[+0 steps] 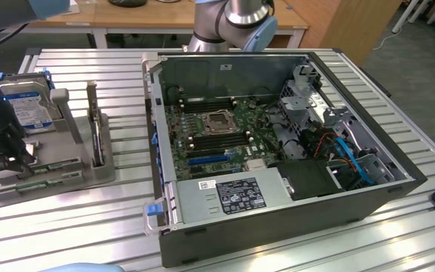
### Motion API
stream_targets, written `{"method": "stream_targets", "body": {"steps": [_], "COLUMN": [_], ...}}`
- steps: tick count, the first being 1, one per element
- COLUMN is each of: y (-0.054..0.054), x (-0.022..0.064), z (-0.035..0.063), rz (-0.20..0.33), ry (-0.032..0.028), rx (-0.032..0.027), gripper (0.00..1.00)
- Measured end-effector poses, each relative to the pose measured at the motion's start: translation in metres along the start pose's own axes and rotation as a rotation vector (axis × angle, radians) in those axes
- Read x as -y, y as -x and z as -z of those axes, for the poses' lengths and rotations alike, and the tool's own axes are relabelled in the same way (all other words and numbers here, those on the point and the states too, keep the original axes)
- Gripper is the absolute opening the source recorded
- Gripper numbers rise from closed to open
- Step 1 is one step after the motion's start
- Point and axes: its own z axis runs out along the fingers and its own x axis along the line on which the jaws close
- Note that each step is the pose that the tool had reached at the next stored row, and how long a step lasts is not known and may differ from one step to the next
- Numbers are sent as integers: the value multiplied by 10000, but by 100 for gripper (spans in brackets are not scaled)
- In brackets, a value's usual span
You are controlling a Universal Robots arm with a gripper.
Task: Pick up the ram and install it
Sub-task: 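Pick up the ram and move it above insertion slot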
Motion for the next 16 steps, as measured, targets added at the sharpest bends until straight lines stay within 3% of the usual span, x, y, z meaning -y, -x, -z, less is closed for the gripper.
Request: {"method": "stream_targets", "body": {"steps": [9, 16], "y": [1, 1], "x": [-4, -8], "z": [-75, -167], "rz": [5, 9], "ry": [28, 16], "rx": [-169, -254], "gripper": [36, 36]}}
